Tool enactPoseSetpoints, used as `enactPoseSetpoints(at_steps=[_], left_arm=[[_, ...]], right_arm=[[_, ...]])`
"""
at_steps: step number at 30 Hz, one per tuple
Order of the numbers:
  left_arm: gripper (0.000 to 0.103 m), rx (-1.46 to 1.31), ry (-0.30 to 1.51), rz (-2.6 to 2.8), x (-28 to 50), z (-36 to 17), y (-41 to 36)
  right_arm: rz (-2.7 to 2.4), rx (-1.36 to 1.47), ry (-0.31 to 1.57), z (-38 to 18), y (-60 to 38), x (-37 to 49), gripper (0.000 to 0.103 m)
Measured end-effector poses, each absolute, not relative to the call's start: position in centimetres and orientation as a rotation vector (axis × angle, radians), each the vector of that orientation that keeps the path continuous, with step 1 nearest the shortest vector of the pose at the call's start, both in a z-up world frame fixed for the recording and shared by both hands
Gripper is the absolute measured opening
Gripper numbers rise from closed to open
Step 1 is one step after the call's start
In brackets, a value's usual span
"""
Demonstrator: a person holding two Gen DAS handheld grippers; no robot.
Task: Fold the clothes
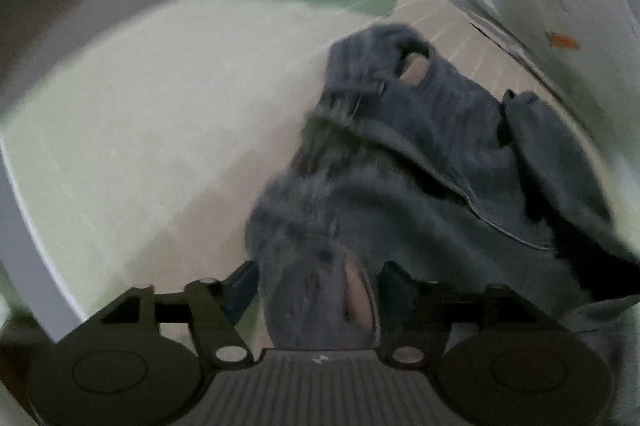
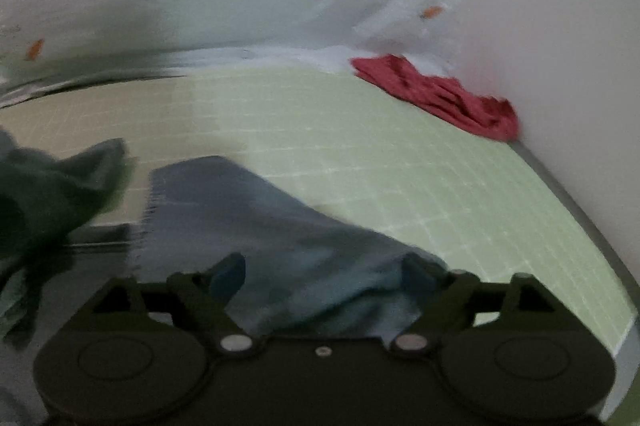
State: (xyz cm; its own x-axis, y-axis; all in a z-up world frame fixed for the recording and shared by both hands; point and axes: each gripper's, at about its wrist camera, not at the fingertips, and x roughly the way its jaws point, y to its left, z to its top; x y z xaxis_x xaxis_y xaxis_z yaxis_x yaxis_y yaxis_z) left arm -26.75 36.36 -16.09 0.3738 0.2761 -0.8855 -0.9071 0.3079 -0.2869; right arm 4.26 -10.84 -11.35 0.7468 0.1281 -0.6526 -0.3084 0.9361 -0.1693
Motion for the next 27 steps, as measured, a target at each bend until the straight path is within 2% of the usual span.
enactPoseSetpoints(at_steps=[10, 19, 23, 24, 26, 27], left_arm=[[0.076, -1.470, 0.626, 0.722, -30.9, -20.1, 34.6], [0.078, -1.688, 0.427, 0.676, -30.6, -22.9, 35.1], [0.076, -1.832, 0.283, 0.716, -31.8, -24.1, 34.9], [0.073, -1.824, 0.274, 0.745, -32.0, -23.9, 35.0], [0.059, -1.807, 0.255, 0.802, -32.5, -23.5, 35.1], [0.047, -1.793, 0.249, 0.833, -32.8, -23.3, 35.2]], right_arm=[[0.377, -0.290, 0.779, -12.6, -7.0, 1.9, 0.092], [0.365, -0.279, 0.804, -12.6, -7.3, 1.0, 0.093], [0.330, -0.241, 0.829, -12.8, -7.9, 1.4, 0.094], [0.322, -0.233, 0.835, -12.8, -8.1, 1.5, 0.094], [0.315, -0.238, 0.836, -12.9, -8.0, 1.5, 0.094], [0.312, -0.243, 0.835, -12.9, -7.9, 1.5, 0.095]])
